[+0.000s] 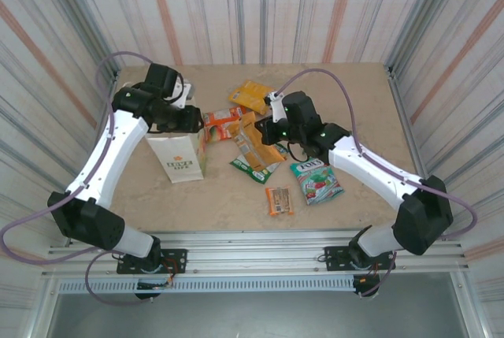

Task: Place the snacks into the paper bag

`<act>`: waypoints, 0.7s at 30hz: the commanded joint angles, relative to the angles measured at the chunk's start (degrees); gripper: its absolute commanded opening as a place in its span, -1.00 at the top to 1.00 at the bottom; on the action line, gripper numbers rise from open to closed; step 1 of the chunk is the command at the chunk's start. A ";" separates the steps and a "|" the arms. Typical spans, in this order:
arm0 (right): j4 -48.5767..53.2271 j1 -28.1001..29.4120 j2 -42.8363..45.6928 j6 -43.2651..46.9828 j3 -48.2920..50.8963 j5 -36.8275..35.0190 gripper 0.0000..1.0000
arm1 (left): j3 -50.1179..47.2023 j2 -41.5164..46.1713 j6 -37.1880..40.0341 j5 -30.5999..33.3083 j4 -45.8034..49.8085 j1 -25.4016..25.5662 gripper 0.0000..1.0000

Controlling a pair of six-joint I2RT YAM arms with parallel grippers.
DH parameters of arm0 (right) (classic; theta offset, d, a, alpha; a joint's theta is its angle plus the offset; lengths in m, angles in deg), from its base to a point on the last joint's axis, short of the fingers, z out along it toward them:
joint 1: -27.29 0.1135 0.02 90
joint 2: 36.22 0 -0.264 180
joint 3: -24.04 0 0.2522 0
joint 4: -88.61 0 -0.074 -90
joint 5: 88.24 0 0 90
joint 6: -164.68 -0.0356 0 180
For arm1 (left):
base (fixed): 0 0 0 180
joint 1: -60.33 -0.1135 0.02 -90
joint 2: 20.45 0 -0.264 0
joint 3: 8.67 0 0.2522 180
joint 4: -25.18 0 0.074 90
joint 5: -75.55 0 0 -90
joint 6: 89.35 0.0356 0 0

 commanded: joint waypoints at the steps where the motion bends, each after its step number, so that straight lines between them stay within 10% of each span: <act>1: 0.25 -0.95 3.27 3.16 0.52 0.88 1.00 | 3.10 1.85 2.31 0.68 1.87 -0.13 -0.45; 7: 0.31 -2.24 5.71 5.95 0.36 3.37 1.00 | 3.46 5.17 6.35 1.24 2.42 -0.16 -0.66; 21: 2.08 -3.85 9.74 13.65 -0.35 12.56 1.00 | 3.41 14.89 18.58 -1.61 0.11 -0.06 -0.45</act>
